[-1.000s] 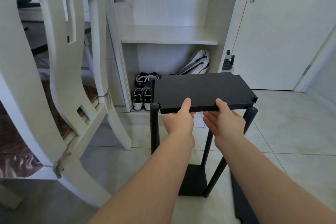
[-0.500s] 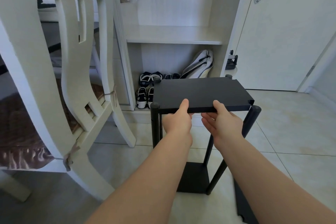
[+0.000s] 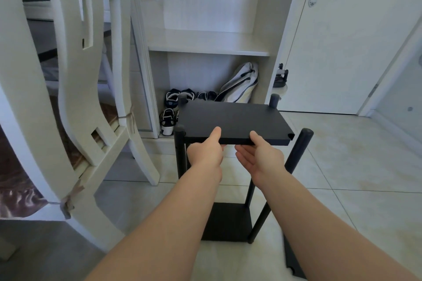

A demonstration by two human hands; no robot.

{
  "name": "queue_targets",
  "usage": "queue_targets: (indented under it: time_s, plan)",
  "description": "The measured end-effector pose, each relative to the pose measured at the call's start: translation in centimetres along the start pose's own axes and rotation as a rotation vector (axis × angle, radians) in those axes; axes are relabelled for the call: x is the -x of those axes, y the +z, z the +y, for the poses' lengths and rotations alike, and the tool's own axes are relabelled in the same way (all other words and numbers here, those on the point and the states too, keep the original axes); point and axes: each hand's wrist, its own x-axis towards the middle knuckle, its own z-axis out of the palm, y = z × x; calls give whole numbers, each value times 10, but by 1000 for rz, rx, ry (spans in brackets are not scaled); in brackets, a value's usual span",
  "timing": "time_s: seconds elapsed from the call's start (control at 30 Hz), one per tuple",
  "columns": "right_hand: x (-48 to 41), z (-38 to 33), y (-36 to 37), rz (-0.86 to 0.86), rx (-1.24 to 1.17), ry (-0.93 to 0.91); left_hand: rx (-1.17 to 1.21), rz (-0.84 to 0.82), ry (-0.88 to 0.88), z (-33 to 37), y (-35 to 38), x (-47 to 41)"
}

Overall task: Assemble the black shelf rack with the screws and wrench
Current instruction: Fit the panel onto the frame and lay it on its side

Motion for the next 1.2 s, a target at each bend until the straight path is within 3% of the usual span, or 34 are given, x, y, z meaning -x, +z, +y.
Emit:
queue_targets:
  time_s: [0.37, 0.57, 0.77, 1.2]
  plan:
    - [-9, -4, -9, 43, 12, 5, 3, -26, -3, -8, 10, 4]
    - [-11, -2, -11, 42, 64, -14, 69, 3, -96, -8, 7, 9]
    - [-15, 2, -14, 37, 65, 21, 30, 15, -52, -15, 8, 2]
    - [-41, 47, -30, 116, 106, 118, -3, 111, -215, -52, -4, -22]
